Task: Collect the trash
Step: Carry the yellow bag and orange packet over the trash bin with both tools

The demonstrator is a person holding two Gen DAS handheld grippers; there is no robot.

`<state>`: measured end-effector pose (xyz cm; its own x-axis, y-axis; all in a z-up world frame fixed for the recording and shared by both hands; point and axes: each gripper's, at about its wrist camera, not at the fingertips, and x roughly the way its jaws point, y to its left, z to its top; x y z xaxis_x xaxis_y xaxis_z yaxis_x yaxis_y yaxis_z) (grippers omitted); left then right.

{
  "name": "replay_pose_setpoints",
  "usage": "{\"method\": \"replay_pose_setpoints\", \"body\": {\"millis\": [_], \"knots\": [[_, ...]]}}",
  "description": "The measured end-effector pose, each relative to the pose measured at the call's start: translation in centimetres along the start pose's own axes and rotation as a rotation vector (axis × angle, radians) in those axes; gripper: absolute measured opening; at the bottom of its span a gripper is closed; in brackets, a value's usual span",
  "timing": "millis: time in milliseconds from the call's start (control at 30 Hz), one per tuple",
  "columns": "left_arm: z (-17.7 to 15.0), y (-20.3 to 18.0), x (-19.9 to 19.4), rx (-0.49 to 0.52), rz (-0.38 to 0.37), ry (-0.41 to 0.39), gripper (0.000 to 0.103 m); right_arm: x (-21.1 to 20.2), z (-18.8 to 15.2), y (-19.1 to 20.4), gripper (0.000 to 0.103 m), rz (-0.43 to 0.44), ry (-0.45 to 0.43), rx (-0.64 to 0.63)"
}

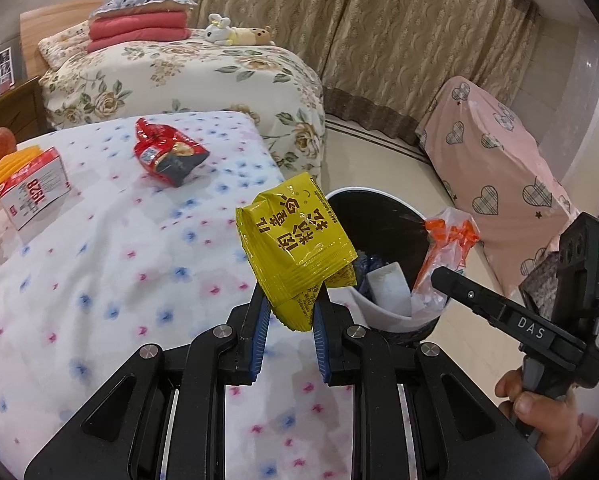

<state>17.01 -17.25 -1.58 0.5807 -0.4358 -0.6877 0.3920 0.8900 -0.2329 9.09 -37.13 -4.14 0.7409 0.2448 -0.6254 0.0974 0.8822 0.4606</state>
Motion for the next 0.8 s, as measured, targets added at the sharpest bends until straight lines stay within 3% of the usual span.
{"method": "replay_pose_setpoints", "body": {"millis": [800], "knots": [[1.7,-3.9,3.2,0.067,-0.035,0.034,0.019,0.2,1.8,-2.4,0.038,-0.056,0.019,-0.015]]}}
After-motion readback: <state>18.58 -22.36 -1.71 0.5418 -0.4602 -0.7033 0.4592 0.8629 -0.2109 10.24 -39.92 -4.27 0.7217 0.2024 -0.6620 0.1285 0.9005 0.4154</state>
